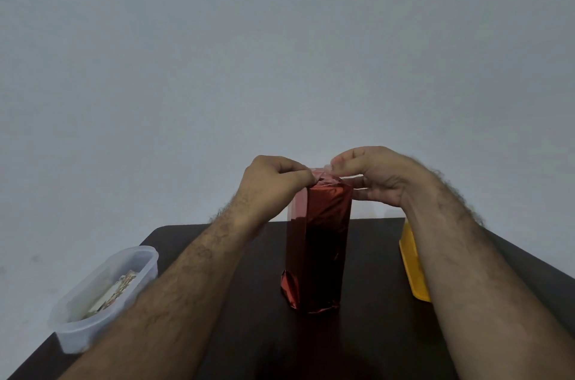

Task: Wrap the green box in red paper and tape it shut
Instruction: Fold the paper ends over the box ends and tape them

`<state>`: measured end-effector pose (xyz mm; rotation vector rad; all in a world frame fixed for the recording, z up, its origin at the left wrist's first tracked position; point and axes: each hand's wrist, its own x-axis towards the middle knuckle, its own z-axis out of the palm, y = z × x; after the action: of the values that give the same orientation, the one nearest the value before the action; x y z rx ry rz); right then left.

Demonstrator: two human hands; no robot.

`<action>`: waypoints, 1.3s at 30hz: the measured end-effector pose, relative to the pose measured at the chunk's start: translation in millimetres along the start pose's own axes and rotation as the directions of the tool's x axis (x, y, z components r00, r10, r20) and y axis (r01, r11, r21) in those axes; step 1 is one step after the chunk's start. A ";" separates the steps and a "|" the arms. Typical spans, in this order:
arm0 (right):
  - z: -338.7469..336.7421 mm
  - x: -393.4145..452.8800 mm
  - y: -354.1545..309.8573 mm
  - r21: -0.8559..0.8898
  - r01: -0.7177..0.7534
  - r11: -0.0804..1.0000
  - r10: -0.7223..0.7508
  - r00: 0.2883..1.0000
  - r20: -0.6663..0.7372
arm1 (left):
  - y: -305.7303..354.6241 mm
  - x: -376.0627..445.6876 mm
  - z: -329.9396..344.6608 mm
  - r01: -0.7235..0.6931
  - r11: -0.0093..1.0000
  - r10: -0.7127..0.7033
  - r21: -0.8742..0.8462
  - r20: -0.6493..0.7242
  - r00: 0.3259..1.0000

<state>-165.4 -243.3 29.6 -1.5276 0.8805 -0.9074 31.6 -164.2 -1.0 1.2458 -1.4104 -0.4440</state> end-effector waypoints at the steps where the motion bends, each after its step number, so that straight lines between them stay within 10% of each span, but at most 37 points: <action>1: 0.4 0.0 0.8 -0.018 -0.001 1.000 0.001 1.000 -0.009 | 0.5 -0.2 1.2 -0.005 1.000 0.005 0.002 0.002 1.000; 39: -20.8 -10.9 -3.5 -0.106 0.103 0.989 -0.077 0.972 0.222 | -4.1 2.5 6.4 0.021 0.998 -0.023 -0.065 -0.023 0.999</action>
<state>-188.6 -241.8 34.3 -1.7440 0.7206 -0.7455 28.2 -170.2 -5.0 1.2115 -1.3529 -0.4845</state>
